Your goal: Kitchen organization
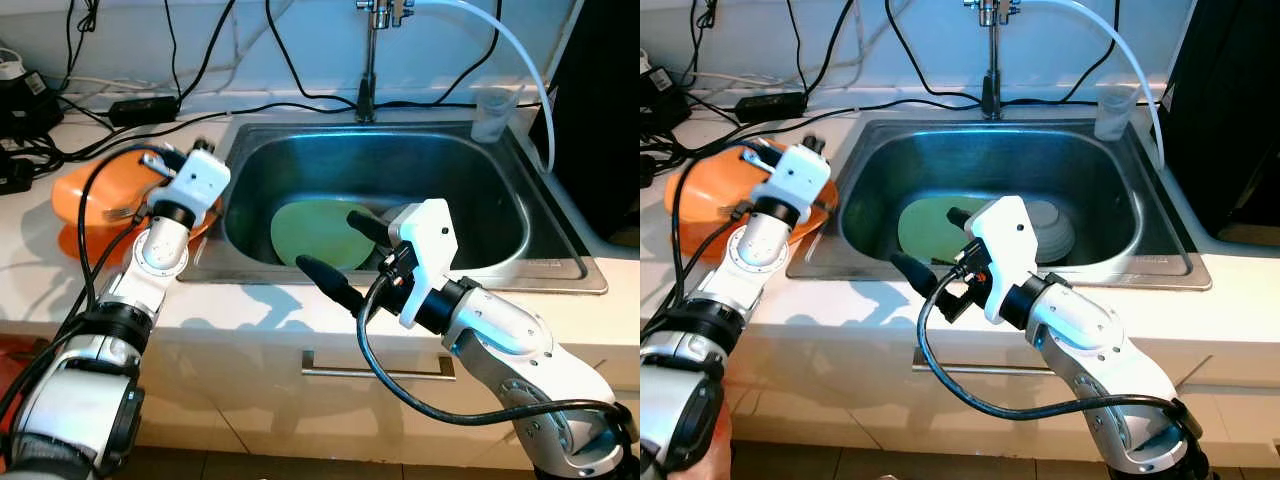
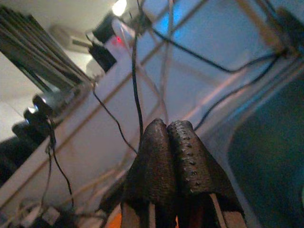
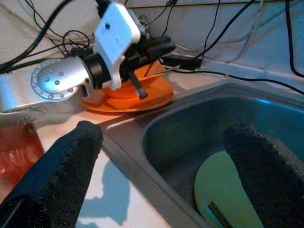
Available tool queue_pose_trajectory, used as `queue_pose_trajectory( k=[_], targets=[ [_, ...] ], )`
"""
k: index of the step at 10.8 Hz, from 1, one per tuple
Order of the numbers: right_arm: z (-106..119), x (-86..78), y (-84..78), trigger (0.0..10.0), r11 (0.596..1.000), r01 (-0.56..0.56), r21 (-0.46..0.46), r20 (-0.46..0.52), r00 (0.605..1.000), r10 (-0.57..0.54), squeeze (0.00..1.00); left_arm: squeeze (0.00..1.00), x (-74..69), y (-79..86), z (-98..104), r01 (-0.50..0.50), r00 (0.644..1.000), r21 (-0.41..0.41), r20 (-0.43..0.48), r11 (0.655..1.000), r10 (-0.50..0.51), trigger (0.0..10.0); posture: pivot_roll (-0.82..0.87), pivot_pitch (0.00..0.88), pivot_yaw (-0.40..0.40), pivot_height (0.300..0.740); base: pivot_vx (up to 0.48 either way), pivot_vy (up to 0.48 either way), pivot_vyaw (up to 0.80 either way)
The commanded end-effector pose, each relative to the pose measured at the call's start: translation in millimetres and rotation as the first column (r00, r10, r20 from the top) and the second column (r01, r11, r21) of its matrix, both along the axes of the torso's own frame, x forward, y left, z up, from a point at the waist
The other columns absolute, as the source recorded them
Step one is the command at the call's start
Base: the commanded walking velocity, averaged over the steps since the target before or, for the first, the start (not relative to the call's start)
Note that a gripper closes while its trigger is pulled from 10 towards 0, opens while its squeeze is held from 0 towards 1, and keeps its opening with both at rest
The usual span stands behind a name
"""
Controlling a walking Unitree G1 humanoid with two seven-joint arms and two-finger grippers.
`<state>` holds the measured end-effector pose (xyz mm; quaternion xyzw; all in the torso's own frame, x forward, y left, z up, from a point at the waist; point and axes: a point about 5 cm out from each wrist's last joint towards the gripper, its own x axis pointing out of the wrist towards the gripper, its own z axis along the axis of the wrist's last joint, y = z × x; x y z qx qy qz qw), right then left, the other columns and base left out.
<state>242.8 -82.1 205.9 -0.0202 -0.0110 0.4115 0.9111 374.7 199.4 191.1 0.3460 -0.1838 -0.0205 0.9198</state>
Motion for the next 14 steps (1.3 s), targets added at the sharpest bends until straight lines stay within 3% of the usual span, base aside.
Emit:
queue_pose_trajectory(
  k=[1,2,4,8,9,11,14],
  targets=[
    [2,1.4,-0.5,10.0,1.000,-0.005,0.001,0.006,1.000,0.005,0.00,0.00,-2.3,2.2,14,0.014,0.998,-0.008,0.060,1.000,-0.014,0.0,-0.14,0.000,0.096,0.740,0.000,0.000,0.00],
    [2,1.6,0.2,10.0,1.000,-0.009,0.001,0.007,1.000,0.009,0.00,0.00,-4.3,1.1,29,0.026,0.992,-0.009,0.123,1.000,-0.025,0.0,-0.13,0.000,0.095,0.740,0.000,0.000,0.00],
    [2,2.8,0.9,10.0,1.000,-0.013,0.002,0.008,1.000,0.013,0.00,0.00,-4.0,1.4,43,0.024,0.987,-0.014,0.162,1.000,-0.022,0.0,-0.13,0.000,0.092,0.740,0.000,0.000,0.00],
    [2,4.7,0.0,10.0,1.000,-0.014,-0.002,0.010,1.000,0.014,0.00,0.00,-5.4,6.1,50,-0.002,0.986,-0.029,0.165,1.000,0.007,0.0,-0.13,0.000,0.089,0.740,0.000,0.000,0.00],
    [1,5.2,-0.3,10.0,1.000,-0.014,-0.003,0.010,1.000,0.014,0.00,0.00,-4.5,6.6,53,-0.006,0.986,-0.048,0.165,0.999,0.014,0.0,-0.13,0.000,0.087,0.740,0.000,0.000,0.00],
    [1,6.5,-0.7,10.0,1.000,-0.016,-0.005,0.013,1.000,0.016,0.00,0.00,-2.4,5.3,62,-0.003,0.990,-0.166,0.138,0.986,0.026,0.0,-0.12,0.000,0.084,0.740,0.000,0.000,0.00],
    [1,7.7,0.4,10.0,1.000,-0.023,-0.005,0.014,1.000,0.023,0.00,0.00,-6.7,-1.9,70,0.018,0.990,-0.217,0.143,0.976,0.013,0.0,-0.11,0.000,0.082,0.740,0.000,0.000,0.00]
  ],
)
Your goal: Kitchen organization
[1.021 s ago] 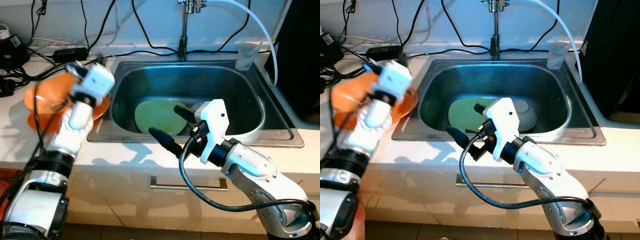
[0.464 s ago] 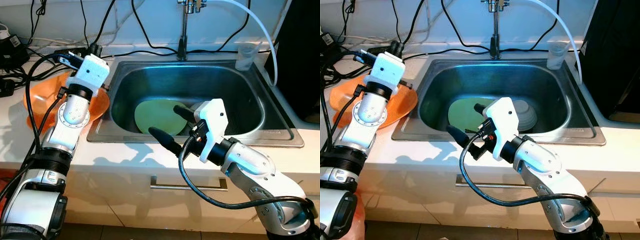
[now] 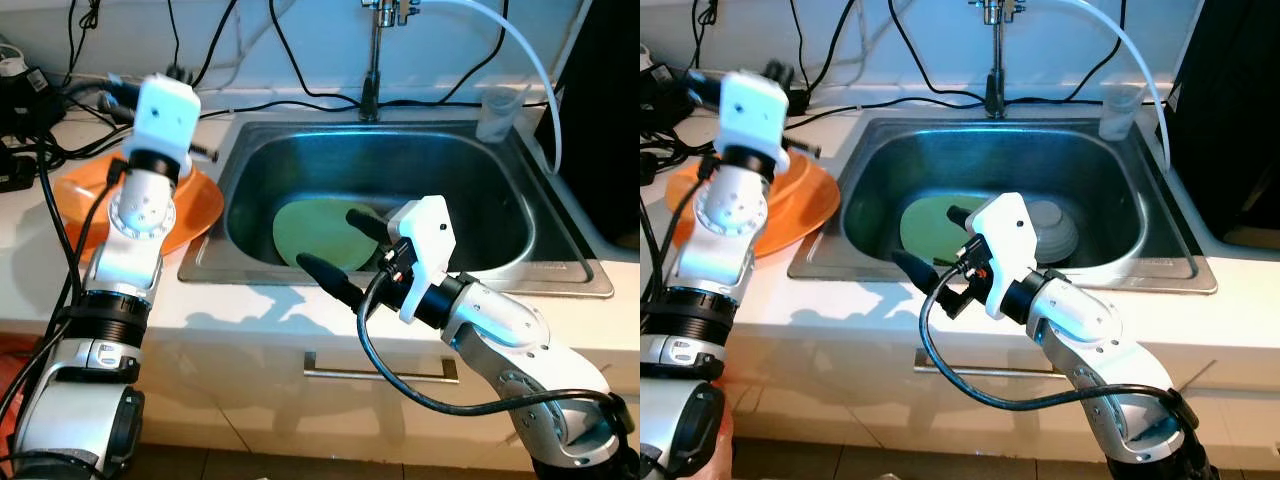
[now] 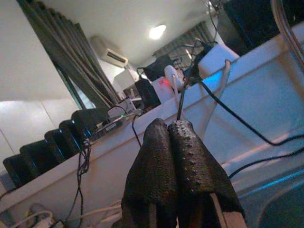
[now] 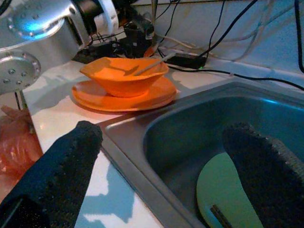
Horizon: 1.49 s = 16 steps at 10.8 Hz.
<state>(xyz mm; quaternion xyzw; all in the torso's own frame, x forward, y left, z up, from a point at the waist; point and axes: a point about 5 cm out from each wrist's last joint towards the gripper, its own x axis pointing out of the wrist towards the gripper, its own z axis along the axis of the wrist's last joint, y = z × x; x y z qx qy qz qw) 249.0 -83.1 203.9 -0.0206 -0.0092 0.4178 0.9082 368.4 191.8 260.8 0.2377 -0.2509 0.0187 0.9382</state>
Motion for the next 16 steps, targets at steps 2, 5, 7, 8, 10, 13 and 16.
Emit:
queue_pose_trajectory(
  k=[2,5,7,8,10,13,16],
  targets=[
    [3,3.3,1.9,10.0,1.000,-0.013,-0.002,0.020,1.000,0.013,0.00,0.00,-3.6,-1.6,6,0.011,1.000,-0.024,0.007,1.000,-0.011,0.0,-0.10,0.000,0.081,0.740,0.000,0.000,0.00],
    [3,6.4,5.5,10.0,1.000,-0.030,0.006,0.026,0.999,0.030,0.00,0.00,-9.3,-2.8,12,0.008,1.000,-0.033,0.009,0.999,-0.007,0.0,-0.06,0.000,0.069,0.740,0.000,0.000,0.00],
    [3,8.4,7.4,10.0,0.999,-0.043,0.008,0.030,0.999,0.042,0.00,0.00,-12.5,-4.3,15,0.007,1.000,-0.034,0.018,0.999,-0.006,0.0,-0.05,0.000,0.063,0.740,0.000,0.000,0.00],
    [3,9.2,8.7,10.0,0.999,-0.050,0.008,0.033,0.998,0.049,0.00,0.00,-13.9,-4.0,16,0.003,1.000,-0.033,0.021,0.999,-0.002,0.0,-0.05,0.000,0.059,0.740,0.000,0.000,0.00],
    [3,10.8,9.9,10.0,0.998,-0.061,0.008,0.038,0.997,0.060,0.00,0.00,-16.0,-3.8,18,-0.007,1.000,-0.034,0.024,0.999,0.008,0.2,-0.03,0.000,0.049,0.740,0.000,0.000,0.00],
    [4,12.7,12.0,10.0,0.997,-0.074,0.010,0.044,0.996,0.073,0.00,0.00,-18.3,-1.6,20,-0.027,0.999,-0.027,0.026,0.999,0.028,10.0,-0.03,0.000,0.044,0.740,0.000,0.000,0.00],
    [4,13.6,11.7,10.0,0.997,-0.071,0.010,0.048,0.996,0.070,0.00,0.00,-17.0,-3.6,22,-0.029,0.999,-0.029,0.026,0.999,0.030,10.0,-0.03,0.000,0.047,0.740,0.000,0.000,0.00]
  ],
)
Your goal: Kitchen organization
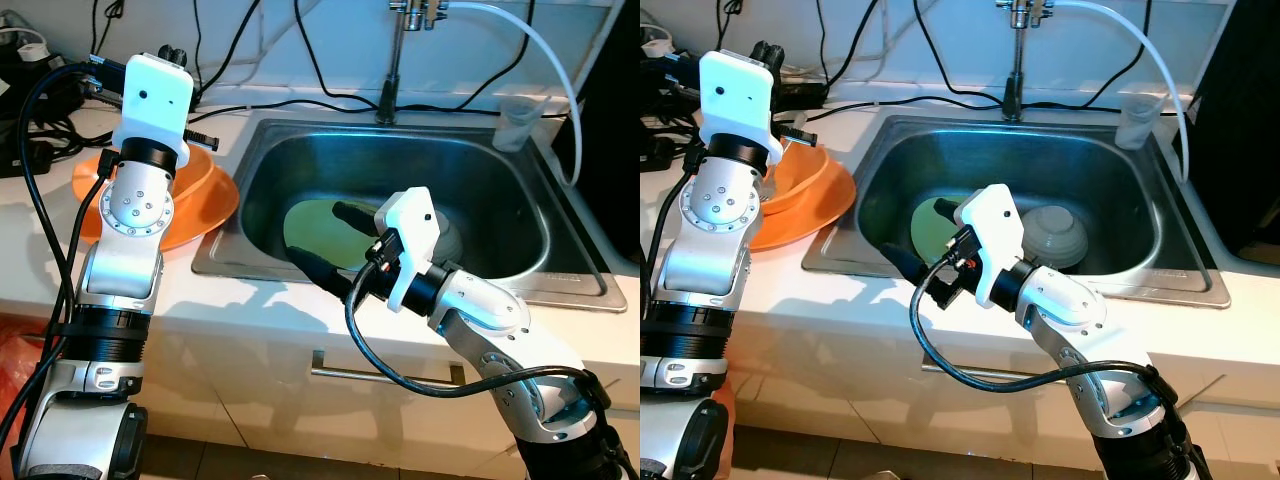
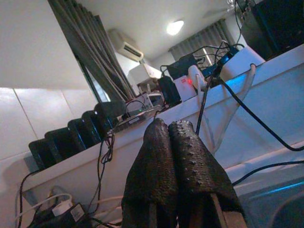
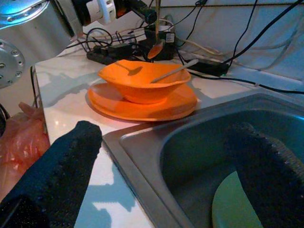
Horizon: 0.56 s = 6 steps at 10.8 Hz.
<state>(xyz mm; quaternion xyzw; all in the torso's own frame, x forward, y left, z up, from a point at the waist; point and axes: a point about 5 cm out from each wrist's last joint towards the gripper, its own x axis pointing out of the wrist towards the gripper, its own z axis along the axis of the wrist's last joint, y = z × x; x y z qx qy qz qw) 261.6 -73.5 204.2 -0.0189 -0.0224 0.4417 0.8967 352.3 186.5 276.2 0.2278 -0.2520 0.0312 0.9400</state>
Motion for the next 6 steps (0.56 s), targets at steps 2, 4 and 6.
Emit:
queue_pose_trajectory(
  k=[2,4,6],
  targets=[
    [3,-1.0,1.6,10.0,1.000,-0.016,0.003,0.020,1.000,0.016,0.00,0.00,-2.8,-1.6,9,-0.002,0.999,-0.010,0.032,1.000,0.002,10.0,-0.04,0.000,0.044,0.740,0.000,0.000,0.00],
    [6,1.6,2.0,10.0,1.000,-0.011,0.001,0.028,1.000,0.011,0.00,0.00,0.5,-11.8,10,0.041,0.999,-0.023,0.033,0.999,-0.040,10.0,-0.05,0.000,0.052,0.740,0.000,0.000,0.00],
    [1,-0.9,-0.3,10.0,1.000,0.001,-0.006,0.016,1.000,0.000,0.00,0.00,1.8,-26.3,12,0.114,0.993,-0.051,0.037,0.992,-0.112,10.0,-0.06,0.000,0.057,0.740,0.000,0.000,0.00]
  ],
)
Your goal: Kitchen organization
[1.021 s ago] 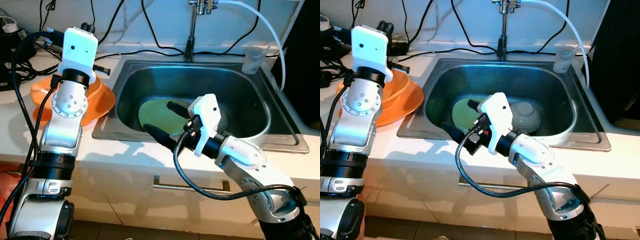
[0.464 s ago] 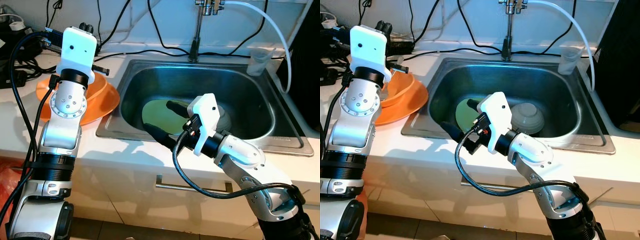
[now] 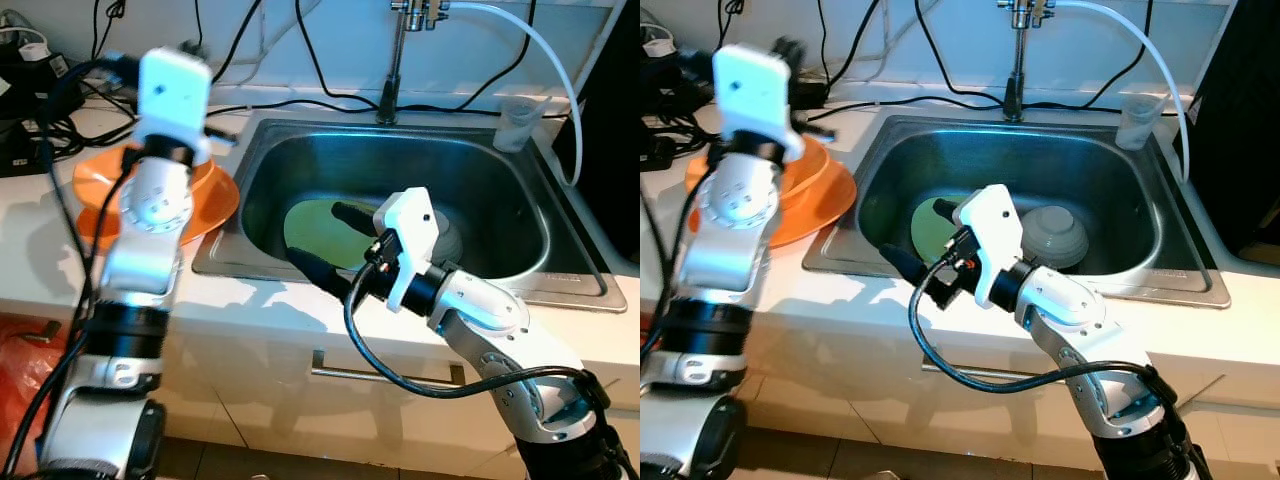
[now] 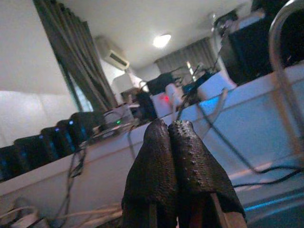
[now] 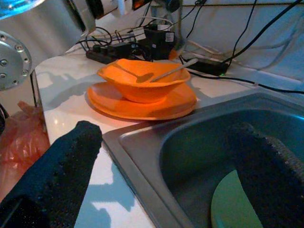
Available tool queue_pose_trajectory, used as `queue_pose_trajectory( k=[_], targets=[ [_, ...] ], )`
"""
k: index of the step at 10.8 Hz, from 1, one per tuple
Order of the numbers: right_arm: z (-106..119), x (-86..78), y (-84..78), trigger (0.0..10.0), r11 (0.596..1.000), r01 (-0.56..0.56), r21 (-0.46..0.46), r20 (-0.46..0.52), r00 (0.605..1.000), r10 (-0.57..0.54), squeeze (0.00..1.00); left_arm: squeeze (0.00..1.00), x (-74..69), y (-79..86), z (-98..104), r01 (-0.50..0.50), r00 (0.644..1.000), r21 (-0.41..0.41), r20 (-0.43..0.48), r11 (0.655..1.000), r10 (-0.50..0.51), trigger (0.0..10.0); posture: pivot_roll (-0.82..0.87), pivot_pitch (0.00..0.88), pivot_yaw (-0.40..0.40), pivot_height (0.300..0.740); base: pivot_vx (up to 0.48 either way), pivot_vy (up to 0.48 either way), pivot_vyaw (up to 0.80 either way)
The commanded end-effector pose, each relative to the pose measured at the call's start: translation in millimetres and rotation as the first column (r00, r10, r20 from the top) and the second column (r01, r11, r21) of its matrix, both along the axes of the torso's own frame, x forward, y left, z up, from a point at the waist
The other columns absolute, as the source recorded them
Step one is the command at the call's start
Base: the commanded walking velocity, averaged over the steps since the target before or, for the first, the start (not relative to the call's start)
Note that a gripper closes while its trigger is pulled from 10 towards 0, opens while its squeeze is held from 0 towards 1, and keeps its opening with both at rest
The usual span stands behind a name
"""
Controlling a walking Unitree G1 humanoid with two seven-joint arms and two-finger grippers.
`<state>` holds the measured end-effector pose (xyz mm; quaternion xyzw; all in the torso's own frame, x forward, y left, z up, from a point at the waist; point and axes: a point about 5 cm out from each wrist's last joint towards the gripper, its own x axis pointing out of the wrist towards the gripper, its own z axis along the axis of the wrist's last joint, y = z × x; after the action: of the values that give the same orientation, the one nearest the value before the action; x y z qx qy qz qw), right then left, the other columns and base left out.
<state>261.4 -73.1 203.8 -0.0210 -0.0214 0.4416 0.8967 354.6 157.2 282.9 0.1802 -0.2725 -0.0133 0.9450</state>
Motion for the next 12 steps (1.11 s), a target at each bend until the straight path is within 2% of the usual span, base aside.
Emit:
queue_pose_trajectory(
  k=[1,3,5,6,8,10,12],
  targets=[
    [2,-0.5,-2.1,10.0,1.000,0.019,0.000,0.018,1.000,-0.019,0.00,0.00,-0.8,-15.9,9,0.083,0.996,-0.013,0.029,0.996,-0.083,10.0,-0.07,0.000,0.064,0.740,0.000,0.000,0.00],
    [1,1.1,-4.9,10.0,0.999,0.048,-0.005,0.025,0.999,-0.048,0.00,0.00,-1.9,-33.4,12,0.150,0.988,-0.026,0.044,0.988,-0.149,10.0,-0.08,0.000,0.068,0.740,0.000,0.000,0.00],
    [5,9.7,-10.1,10.0,0.991,0.134,-0.003,0.071,0.989,-0.133,0.00,0.00,-3.5,-53.1,12,0.252,0.968,-0.094,0.029,0.963,-0.251,10.0,-0.08,0.000,0.078,0.740,0.000,0.000,0.00],
    [4,13.2,-12.8,10.0,0.985,0.174,-0.009,0.089,0.981,-0.172,0.00,0.00,-2.3,-58.3,4,0.284,0.957,-0.155,-0.014,0.946,-0.289,10.0,-0.08,0.000,0.085,0.740,0.000,0.000,0.00],
    [3,16.3,-18.4,10.0,0.974,0.228,-0.015,0.112,0.968,-0.225,0.00,0.00,-2.6,-65.8,1,0.331,0.937,-0.211,-0.042,0.920,-0.347,10.0,-0.07,0.000,0.088,0.740,0.000,0.000,0.00],
    [0,19.9,-21.4,10.0,0.963,0.268,-0.015,0.136,0.955,-0.264,0.00,0.00,-1.2,-72.4,-3,0.374,0.907,-0.298,-0.083,0.878,-0.414,10.0,-0.07,0.000,0.094,0.740,0.000,0.000,0.00],
    [-6,25.6,-24.2,10.0,0.950,0.311,-0.011,0.140,0.941,-0.307,0.00,0.00,0.3,-79.8,-12,0.410,0.846,-0.446,-0.141,0.796,-0.515,10.0,-0.06,0.000,0.102,0.740,0.000,0.000,0.00]
  ],
)
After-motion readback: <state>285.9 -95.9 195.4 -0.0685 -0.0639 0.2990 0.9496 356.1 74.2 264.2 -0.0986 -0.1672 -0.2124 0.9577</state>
